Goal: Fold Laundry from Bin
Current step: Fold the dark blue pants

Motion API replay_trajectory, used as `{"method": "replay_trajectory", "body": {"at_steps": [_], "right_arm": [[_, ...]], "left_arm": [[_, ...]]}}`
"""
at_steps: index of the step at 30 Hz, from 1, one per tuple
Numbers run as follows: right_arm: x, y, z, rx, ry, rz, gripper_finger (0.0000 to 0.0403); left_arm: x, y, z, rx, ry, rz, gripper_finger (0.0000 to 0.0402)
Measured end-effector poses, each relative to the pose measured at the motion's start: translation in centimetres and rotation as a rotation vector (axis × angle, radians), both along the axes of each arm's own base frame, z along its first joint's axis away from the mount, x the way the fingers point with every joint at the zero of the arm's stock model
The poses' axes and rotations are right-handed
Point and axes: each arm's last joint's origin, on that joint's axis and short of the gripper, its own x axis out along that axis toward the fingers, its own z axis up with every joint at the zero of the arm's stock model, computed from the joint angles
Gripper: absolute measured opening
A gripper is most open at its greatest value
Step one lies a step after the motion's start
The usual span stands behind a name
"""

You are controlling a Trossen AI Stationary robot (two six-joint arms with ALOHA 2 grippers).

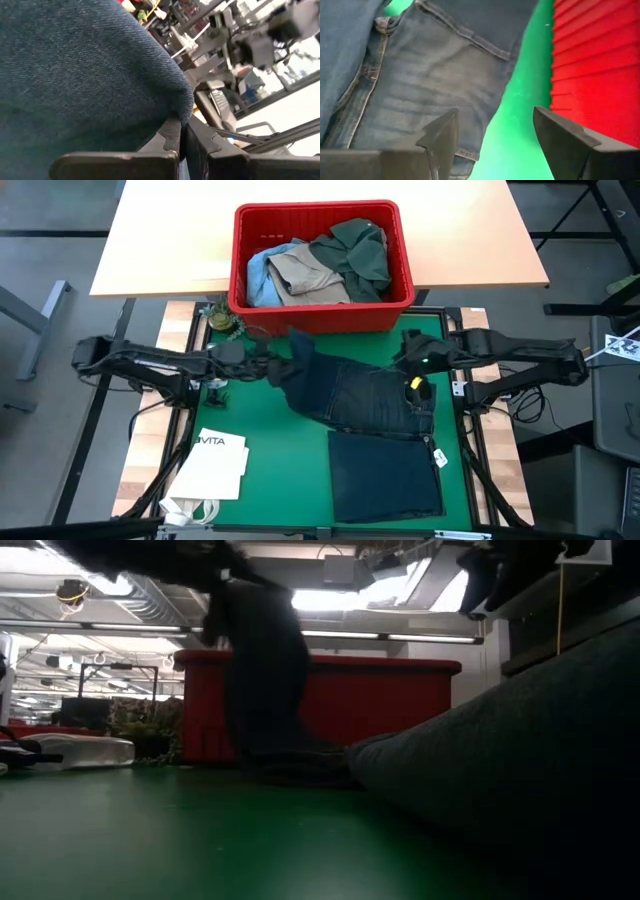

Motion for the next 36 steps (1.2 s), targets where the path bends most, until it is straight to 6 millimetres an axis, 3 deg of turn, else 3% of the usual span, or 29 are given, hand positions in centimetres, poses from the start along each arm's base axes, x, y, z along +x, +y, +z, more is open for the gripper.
{"method": "replay_trajectory", "body": {"at_steps": [10,19,26,36], "right_arm": [[-2.3,0.0,1.2,-0.011,-0.052,-0.008,0.0253],[-4.1,0.1,0.9,-0.010,0.057,-0.004,0.0253],[-5.4,0.1,1.4,-0.012,0.039,-0.001,0.0253],[-6.1,0.1,1.6,-0.013,0.027,-0.001,0.0253]], "left_arm": [[11.0,-0.9,1.7,0.159,0.050,-0.066,0.0004],[19.6,-1.7,-0.6,0.166,0.072,-0.138,0.0004],[24.1,-2.1,-3.5,0.161,0.090,-0.126,0.0004],[28.5,-3.9,-6.9,0.168,0.091,-0.122,0.0004]]}}
